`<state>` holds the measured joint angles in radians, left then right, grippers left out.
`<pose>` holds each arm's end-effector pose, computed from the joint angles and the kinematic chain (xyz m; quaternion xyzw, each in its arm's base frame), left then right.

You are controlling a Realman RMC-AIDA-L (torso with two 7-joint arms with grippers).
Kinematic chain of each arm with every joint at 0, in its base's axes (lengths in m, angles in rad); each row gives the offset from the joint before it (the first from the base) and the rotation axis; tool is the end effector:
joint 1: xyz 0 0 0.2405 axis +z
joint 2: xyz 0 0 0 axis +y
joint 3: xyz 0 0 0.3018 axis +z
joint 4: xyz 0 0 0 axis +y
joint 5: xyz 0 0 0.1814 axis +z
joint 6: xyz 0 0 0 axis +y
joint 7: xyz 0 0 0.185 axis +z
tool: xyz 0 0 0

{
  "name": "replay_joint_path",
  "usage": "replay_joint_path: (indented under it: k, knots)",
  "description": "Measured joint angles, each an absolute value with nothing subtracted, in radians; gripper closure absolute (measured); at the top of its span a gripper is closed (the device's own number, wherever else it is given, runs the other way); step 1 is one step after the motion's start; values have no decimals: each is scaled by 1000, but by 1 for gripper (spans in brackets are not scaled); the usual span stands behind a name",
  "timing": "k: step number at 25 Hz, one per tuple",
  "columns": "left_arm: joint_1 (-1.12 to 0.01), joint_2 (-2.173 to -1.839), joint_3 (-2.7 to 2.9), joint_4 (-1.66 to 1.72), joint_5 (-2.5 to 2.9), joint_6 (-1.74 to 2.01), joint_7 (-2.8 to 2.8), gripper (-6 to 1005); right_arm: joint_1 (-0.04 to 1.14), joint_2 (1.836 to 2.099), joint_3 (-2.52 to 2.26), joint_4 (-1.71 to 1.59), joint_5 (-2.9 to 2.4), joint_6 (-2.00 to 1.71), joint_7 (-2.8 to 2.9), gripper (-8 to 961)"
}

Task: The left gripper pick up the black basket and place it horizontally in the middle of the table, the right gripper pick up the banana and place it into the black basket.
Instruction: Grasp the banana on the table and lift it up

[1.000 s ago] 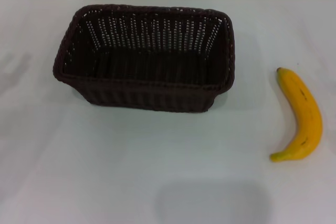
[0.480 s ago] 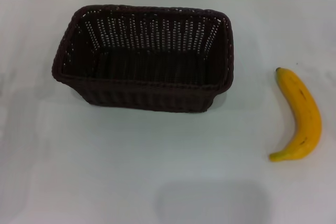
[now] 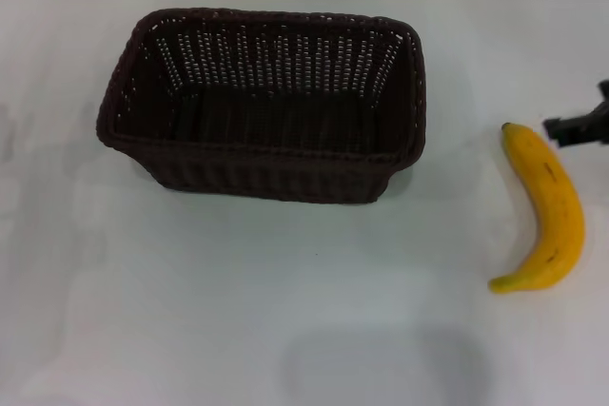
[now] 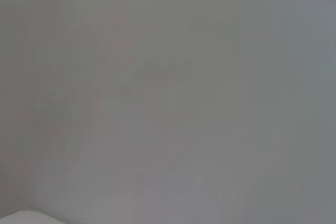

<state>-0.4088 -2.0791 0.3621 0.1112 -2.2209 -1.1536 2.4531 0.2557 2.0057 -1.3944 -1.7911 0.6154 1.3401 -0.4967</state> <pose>-0.4017 0.3615 0.0398 -0.5485 -0.3896 -0.3959 0.6250 0.2570 0.3409 0.0205 -0.8783 0.3174 -0.0520 0.3537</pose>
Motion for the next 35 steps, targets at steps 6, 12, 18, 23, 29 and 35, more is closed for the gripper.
replay_joint_path:
  k: [6, 12, 18, 23, 29, 35]
  knots:
    - [-412, -2078, 362, 111, -2239, -1144, 2453, 347, 302, 2008, -1520, -1734, 541, 1324, -397, 141]
    - [-419, -2077, 362, 112, -2241, -1134, 2454, 346, 338, 2008, -1534, -1625, 531, 1291, -379, 162]
    - [-429, -2077, 362, 111, -2241, -1116, 2454, 346, 370, 2010, -1536, -1525, 476, 1256, -356, 184]
    - [-432, -2077, 364, 110, -2241, -1116, 2450, 346, 403, 2012, -1537, -1442, 470, 1244, -354, 201]
    - [-435, -2077, 364, 111, -2241, -1116, 2449, 346, 433, 2016, -1542, -1382, 471, 1245, -354, 222]
    - [-435, -2077, 362, 112, -2241, -1116, 2448, 346, 444, 2014, -1537, -1370, 477, 1256, -356, 243]
